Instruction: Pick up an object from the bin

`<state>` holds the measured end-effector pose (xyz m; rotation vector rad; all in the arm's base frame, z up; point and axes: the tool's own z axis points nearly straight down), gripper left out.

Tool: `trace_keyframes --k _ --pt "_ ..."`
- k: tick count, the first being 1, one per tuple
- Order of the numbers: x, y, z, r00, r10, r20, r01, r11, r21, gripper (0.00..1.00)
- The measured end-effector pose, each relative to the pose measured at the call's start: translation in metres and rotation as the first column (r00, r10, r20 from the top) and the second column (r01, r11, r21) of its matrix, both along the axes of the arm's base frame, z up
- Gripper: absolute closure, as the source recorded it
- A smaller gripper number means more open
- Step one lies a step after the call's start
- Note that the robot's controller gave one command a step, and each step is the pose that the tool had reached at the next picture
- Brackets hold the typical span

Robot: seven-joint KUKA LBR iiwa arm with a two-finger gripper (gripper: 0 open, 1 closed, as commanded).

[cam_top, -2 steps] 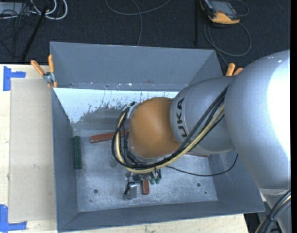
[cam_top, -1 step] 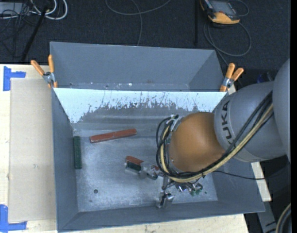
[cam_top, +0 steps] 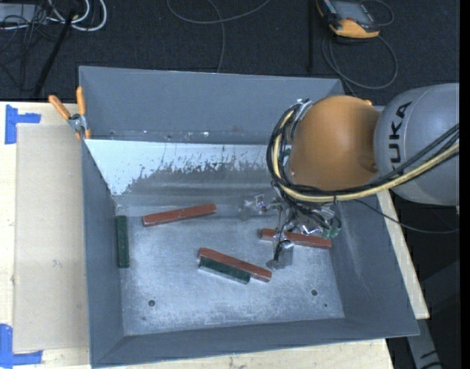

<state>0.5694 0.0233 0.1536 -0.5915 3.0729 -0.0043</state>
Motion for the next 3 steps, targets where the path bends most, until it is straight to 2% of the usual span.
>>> trace_keyframes --k 1,2,3 --pt "-0.032 0.030 -0.089 0.995 0.093 -0.022 -0.093 0.996 0.003 0.00" --pt "-0.029 0.028 -0.084 0.996 0.086 -0.014 -0.086 0.996 0.002 1.00" --pt "-0.006 0.053 0.072 0.929 0.370 -0.005 -0.370 0.929 0.000 1.00"
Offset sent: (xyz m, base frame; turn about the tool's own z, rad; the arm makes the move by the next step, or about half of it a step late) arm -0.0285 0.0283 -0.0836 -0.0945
